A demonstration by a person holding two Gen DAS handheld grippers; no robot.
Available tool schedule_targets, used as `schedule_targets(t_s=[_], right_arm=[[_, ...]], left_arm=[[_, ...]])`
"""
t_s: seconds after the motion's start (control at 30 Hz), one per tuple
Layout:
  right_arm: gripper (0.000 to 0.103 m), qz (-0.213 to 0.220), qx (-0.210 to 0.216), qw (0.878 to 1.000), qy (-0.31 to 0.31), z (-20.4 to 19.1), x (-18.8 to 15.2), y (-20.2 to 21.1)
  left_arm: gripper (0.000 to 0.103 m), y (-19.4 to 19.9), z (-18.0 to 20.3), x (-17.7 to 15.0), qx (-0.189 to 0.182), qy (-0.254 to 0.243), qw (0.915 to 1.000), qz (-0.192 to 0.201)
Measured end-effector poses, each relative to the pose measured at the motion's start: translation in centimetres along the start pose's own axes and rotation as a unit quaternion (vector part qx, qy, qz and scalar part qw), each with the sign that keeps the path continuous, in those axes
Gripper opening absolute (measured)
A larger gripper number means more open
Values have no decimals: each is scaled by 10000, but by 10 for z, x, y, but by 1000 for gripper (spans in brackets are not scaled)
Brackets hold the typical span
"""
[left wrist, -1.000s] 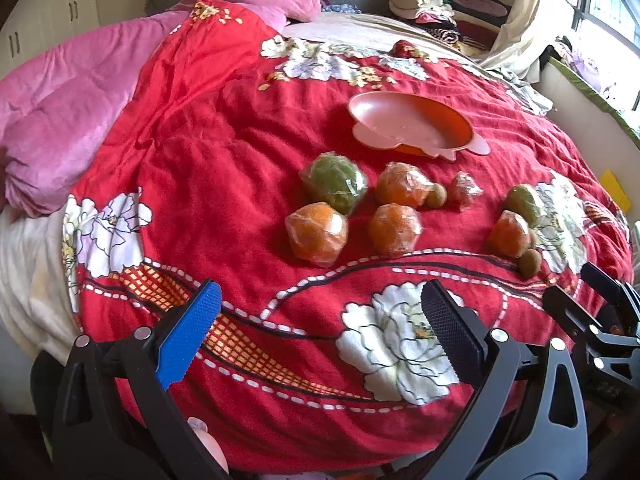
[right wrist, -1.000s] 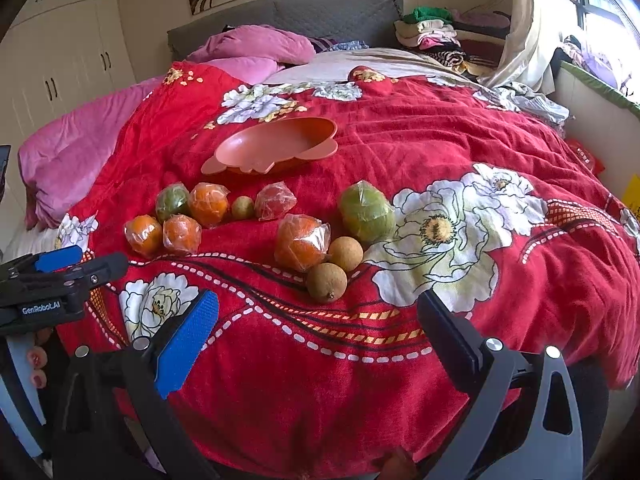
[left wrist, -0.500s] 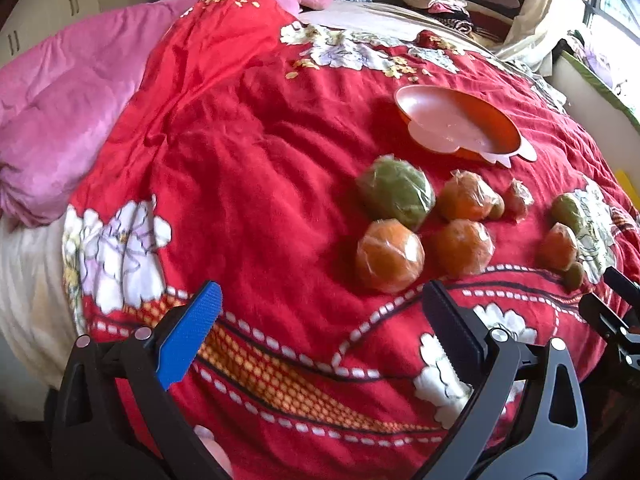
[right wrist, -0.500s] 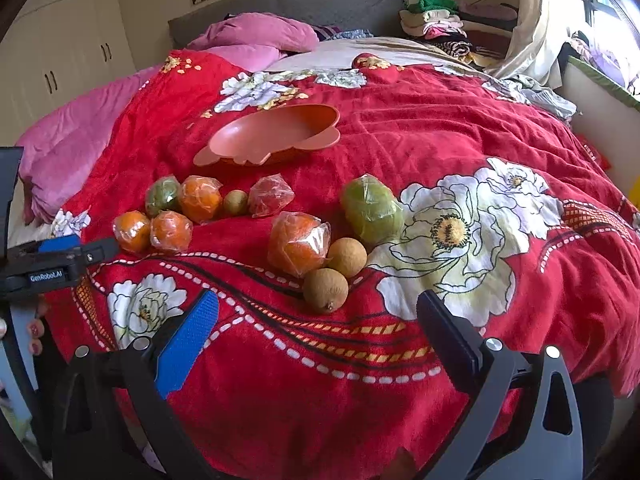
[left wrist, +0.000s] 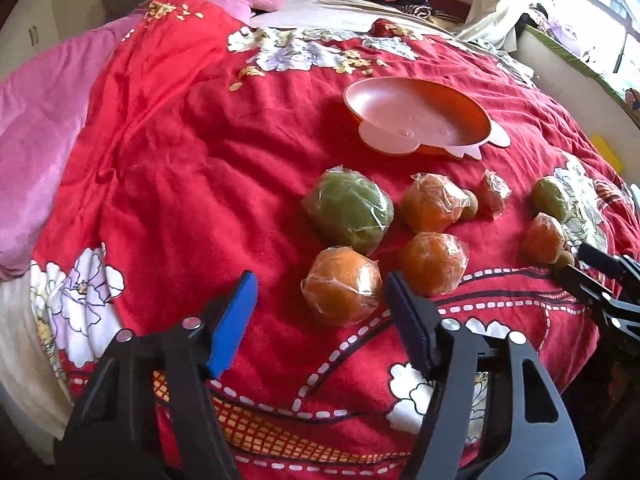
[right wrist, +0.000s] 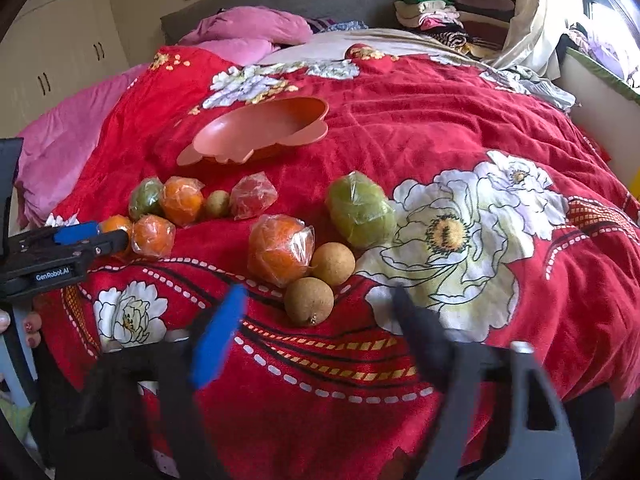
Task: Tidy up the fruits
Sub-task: 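Grasp a bagged orange with the left tool while the right tool grasps a kiwi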
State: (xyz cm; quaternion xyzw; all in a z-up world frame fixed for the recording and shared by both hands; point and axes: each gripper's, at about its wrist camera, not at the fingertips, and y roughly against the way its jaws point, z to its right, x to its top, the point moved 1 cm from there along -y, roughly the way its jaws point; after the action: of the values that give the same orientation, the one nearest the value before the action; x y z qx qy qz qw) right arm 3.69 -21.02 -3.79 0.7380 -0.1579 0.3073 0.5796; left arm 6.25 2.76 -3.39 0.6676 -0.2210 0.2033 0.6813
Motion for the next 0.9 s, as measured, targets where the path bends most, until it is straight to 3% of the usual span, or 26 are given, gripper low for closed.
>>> schedule_targets(t_s=[0.2, 0.3, 0.77, 0.9], right_arm=[[33, -128, 206, 9996, 119, -4, -2, -10], [26, -105, 194, 9996, 178, -3, -1, -11], [25, 115, 334, 9992, 179, 8, 7, 7], [25, 243, 362, 9988, 239, 6, 16, 15]], left_arm=[[37, -5, 0, -1, -310, 26, 9995, -76], [33, -8, 1, -3, -447, 18, 9989, -140], [30, -13, -7, 4, -715, 159, 9972, -179], [30, 1, -11, 11, -772, 242, 9967, 0]])
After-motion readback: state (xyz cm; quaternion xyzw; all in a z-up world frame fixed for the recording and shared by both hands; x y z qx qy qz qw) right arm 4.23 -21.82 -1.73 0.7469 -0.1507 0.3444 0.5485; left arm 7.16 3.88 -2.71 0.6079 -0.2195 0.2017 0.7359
